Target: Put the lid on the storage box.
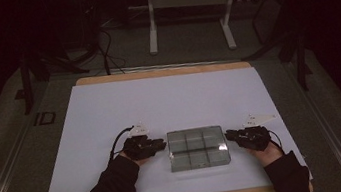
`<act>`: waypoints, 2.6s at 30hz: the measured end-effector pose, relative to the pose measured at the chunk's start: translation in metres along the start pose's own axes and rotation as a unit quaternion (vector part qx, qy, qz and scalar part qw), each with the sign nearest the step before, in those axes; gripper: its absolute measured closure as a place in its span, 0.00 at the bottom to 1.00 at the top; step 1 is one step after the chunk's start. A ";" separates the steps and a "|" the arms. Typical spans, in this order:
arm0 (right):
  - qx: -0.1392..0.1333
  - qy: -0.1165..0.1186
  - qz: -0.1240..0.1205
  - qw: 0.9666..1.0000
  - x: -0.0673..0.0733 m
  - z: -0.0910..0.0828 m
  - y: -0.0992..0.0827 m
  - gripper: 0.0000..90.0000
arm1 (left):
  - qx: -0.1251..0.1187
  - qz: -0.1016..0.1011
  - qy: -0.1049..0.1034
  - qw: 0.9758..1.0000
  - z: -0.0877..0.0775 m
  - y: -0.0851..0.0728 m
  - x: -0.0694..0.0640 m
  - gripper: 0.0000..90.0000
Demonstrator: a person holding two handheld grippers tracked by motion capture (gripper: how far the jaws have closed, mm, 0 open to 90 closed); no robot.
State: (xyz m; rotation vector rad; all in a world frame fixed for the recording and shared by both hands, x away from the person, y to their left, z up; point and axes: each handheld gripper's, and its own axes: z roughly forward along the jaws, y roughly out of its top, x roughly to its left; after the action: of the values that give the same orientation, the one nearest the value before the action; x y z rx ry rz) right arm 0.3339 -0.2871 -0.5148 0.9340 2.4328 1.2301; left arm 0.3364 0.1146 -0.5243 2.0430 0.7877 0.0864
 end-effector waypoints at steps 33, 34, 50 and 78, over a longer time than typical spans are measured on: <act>0.004 -0.039 0.003 0.999 -0.003 -0.006 -0.004 0.17 | 0.011 -0.013 0.004 1.000 -0.009 -0.012 0.007 0.03; 0.005 -0.041 0.001 0.999 -0.003 -0.006 -0.005 0.17 | 0.010 -0.011 0.006 1.000 -0.009 -0.012 0.007 0.03; 0.005 -0.052 0.014 0.999 -0.007 -0.018 -0.023 0.17 | 0.011 -0.001 0.015 1.000 -0.025 -0.029 0.006 0.03; 0.011 -0.074 0.035 0.997 -0.005 -0.040 -0.053 0.17 | 0.015 -0.001 0.075 0.997 -0.055 -0.057 -0.001 0.03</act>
State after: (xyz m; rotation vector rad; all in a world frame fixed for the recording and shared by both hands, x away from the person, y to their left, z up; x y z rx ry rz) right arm 0.2956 -0.3388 -0.5322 1.0847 2.3206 1.1151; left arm 0.2885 0.1761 -0.5365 2.0813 0.8893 0.2303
